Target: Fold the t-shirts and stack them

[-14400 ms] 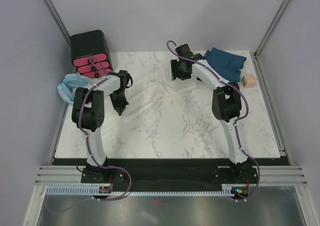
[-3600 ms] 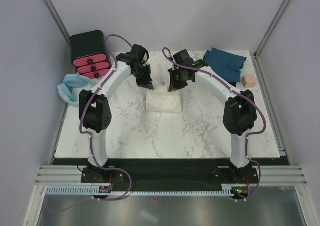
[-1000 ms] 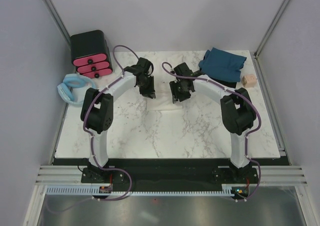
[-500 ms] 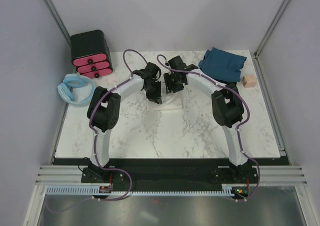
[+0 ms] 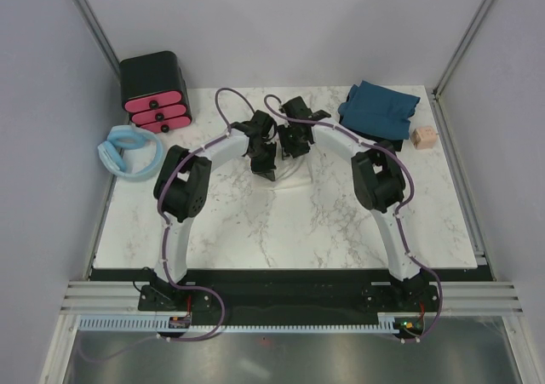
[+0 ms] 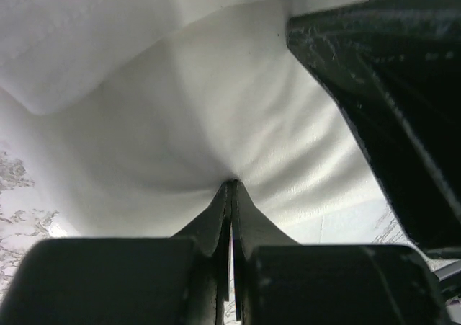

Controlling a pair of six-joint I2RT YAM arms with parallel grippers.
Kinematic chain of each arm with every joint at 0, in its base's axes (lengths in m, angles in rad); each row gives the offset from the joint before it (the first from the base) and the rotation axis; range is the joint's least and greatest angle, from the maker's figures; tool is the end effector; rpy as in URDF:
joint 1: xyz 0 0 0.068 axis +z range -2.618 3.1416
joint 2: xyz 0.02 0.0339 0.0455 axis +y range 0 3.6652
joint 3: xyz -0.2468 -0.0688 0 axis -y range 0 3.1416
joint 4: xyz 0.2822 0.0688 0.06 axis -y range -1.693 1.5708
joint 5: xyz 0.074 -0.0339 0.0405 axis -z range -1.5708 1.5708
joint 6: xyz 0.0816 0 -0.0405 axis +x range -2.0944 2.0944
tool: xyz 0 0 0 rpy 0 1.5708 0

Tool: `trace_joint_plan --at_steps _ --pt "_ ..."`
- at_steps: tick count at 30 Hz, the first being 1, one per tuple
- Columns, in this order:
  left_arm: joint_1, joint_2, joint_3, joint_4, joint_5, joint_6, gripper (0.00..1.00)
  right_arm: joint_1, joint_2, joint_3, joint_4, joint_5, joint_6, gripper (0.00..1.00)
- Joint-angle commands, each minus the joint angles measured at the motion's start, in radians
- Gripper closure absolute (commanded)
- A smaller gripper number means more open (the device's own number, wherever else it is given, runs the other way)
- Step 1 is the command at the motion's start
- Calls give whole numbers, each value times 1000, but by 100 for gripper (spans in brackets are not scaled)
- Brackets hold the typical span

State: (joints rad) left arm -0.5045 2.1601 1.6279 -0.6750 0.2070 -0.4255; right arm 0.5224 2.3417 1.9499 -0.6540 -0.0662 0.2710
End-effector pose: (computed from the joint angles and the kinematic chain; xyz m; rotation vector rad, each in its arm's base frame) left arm 0.4169 -0.2494 0.0834 0.1679 2.8621 -0.5024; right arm 0.4771 0.2809 0.1037 -0.3569 2.6359 0.3574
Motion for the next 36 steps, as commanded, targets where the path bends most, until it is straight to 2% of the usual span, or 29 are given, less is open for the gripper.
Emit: trace_joint_plan --at_steps 1,10,20,29,33,36 --pt "-25 35 -11 -5 -31 59 98 1 56 101 54 52 27 54" --pt "-37 21 -85 -3 -73 80 98 -7 97 193 109 117 40 54" --pt "-37 27 -88 -8 -72 91 98 -44 137 313 152 169 43 54" --pt "-37 30 -105 -14 -72 99 98 -70 82 369 195 184 -4 53" --pt "-35 26 -105 -18 -83 91 98 -70 1 318 143 146 -13 53" --pt "-34 15 -91 -21 -98 82 98 -64 -92 122 100 85 -18 53"
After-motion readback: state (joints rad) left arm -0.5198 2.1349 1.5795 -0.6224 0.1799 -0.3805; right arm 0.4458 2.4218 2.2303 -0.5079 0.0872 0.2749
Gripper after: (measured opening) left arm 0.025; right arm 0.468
